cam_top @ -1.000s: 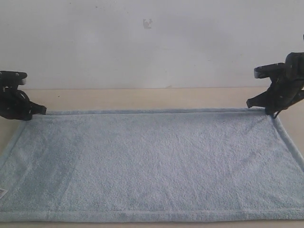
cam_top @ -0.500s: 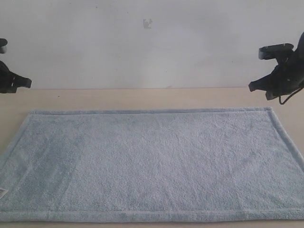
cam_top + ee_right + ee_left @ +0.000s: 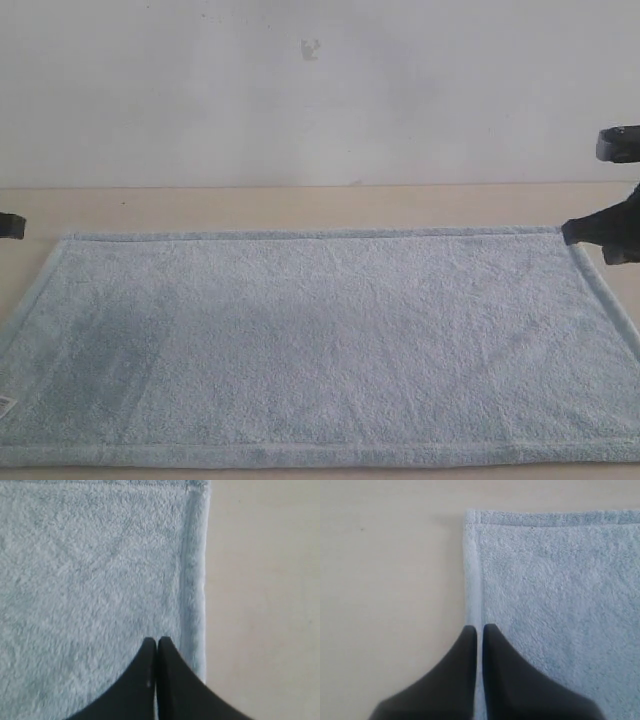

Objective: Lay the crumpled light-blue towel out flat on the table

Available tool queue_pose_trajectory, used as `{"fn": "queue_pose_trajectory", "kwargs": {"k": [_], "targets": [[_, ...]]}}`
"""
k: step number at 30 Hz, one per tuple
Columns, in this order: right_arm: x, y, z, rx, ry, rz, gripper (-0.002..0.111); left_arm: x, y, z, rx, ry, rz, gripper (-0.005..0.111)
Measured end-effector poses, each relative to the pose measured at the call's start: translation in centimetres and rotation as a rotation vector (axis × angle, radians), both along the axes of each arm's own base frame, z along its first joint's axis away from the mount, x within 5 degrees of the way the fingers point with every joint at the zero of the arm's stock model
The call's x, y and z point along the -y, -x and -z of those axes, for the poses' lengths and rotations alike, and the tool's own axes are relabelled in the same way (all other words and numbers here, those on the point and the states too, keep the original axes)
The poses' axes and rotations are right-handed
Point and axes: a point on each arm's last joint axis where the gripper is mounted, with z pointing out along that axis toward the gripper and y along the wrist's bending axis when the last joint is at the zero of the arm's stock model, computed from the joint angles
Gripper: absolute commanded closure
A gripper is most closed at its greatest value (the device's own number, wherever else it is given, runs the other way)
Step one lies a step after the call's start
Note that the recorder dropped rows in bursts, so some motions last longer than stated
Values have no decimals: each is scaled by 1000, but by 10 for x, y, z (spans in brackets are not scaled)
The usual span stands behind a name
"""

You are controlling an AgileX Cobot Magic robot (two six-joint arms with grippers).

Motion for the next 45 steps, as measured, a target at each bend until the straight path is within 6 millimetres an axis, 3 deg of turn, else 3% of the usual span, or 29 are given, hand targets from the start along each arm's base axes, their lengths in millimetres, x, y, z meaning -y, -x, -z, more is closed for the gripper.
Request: {"fn": "queue_pose_trajectory", "kwargs": {"k": [8, 14, 21, 28, 34, 41, 45], "targets": [[-11, 62, 8, -54, -140, 111, 108, 12, 55, 8, -17, 94, -74, 103], [-15, 88, 8, -45, -165, 124, 108, 28, 68, 13, -50, 124, -39, 103], [-16, 95, 12, -49, -166, 131, 108, 34, 83, 31, -128, 140, -33, 103], [-14, 99, 34, -128, -138, 138, 108, 32, 83, 41, -135, 143, -67, 103], [-10, 101, 41, -156, -111, 168, 108, 32, 82, 43, -129, 145, -77, 103], [-9, 100, 70, -259, -104, 187, 108, 31, 82, 42, -125, 156, -93, 103], [-9, 99, 77, -272, -99, 187, 108, 31, 81, 42, -117, 154, -96, 103]]}}
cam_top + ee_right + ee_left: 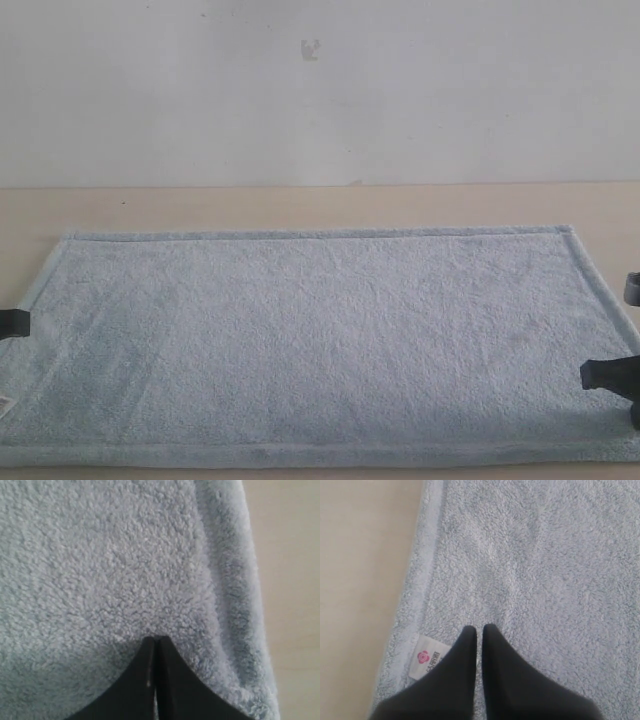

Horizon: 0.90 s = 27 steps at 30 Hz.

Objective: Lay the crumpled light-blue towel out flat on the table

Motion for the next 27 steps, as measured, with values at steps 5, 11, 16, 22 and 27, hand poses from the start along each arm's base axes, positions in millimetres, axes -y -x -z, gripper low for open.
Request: {"fn": "queue_pose_trajectory", "kwargs": {"k": [5, 11, 16, 22, 27], "targets": [[1, 0, 1, -6, 9, 11, 108, 0, 0, 0, 0, 1, -2, 103], [5, 1, 1, -13, 40, 47, 108, 0, 0, 0, 0, 3, -4, 103], [5, 1, 1, -13, 42, 58, 108, 0, 0, 0, 0, 3, -4, 103], [5, -3, -11, 73, 32, 88, 108, 0, 0, 0, 0, 3, -4, 103], [-4, -3, -39, 199, 26, 66, 108, 0, 0, 0, -1, 5, -5, 103]]}}
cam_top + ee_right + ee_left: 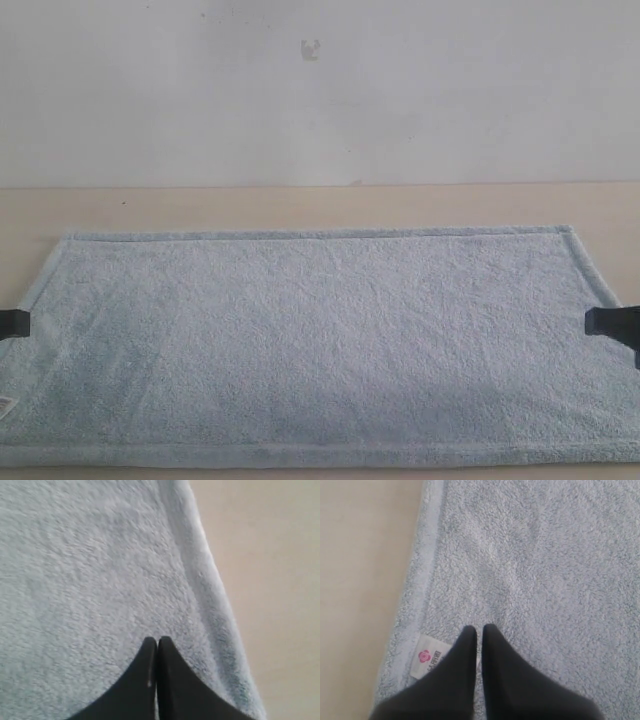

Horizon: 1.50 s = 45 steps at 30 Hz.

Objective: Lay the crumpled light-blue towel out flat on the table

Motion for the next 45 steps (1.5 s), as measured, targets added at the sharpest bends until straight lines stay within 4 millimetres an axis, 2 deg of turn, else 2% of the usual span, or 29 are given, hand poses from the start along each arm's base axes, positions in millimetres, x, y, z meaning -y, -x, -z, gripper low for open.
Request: {"fn": "queue_pose_trajectory", "kwargs": {"k": [8, 17, 24, 35, 41, 45], "targets": [[-38, 3, -27, 120, -4, -144, 108, 2, 6, 6, -43, 13, 8, 103], [-69, 8, -29, 131, -14, -266, 108, 0, 17, 38, -134, -3, -9, 103], [-72, 7, -30, 154, -17, -280, 108, -1, 15, 47, -148, -14, -18, 103], [-73, 6, -31, 173, -20, -278, 108, -3, 14, 47, -127, -25, -24, 103], [-73, 6, -31, 173, -20, -278, 108, 0, 17, 48, -170, -2, -11, 103], [-73, 6, -31, 173, -20, -278, 108, 1, 20, 41, -159, 7, -4, 103]]}}
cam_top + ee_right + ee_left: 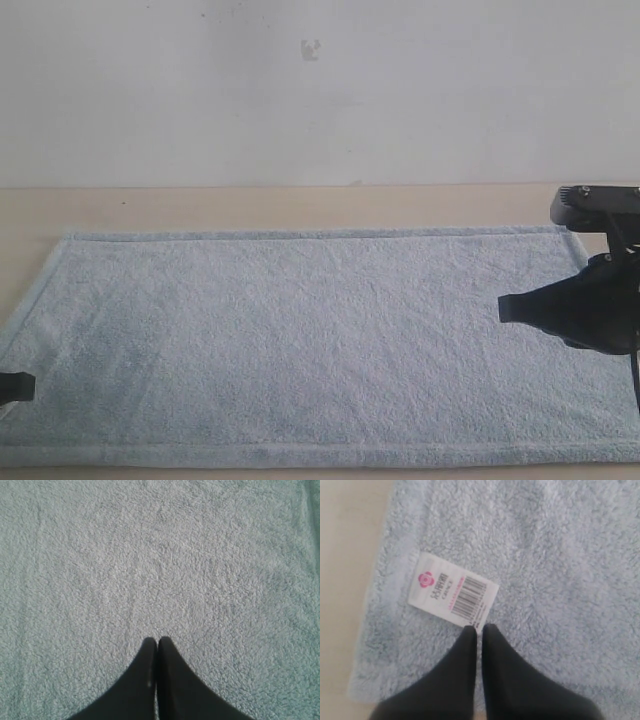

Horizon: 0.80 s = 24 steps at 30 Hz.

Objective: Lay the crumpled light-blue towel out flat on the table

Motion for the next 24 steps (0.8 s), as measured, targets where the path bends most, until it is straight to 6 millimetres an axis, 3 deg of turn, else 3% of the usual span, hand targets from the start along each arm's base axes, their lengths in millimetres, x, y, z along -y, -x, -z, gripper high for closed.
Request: {"fn": "queue_pose_trajectory", "kwargs": {"k": [7, 24], "targets": [[0, 0, 0, 1, -2, 1, 108, 1, 1, -4, 9, 4, 3, 103], [0, 0, 0, 1, -2, 1, 108, -2, -2, 16, -42, -9, -8, 103]]}}
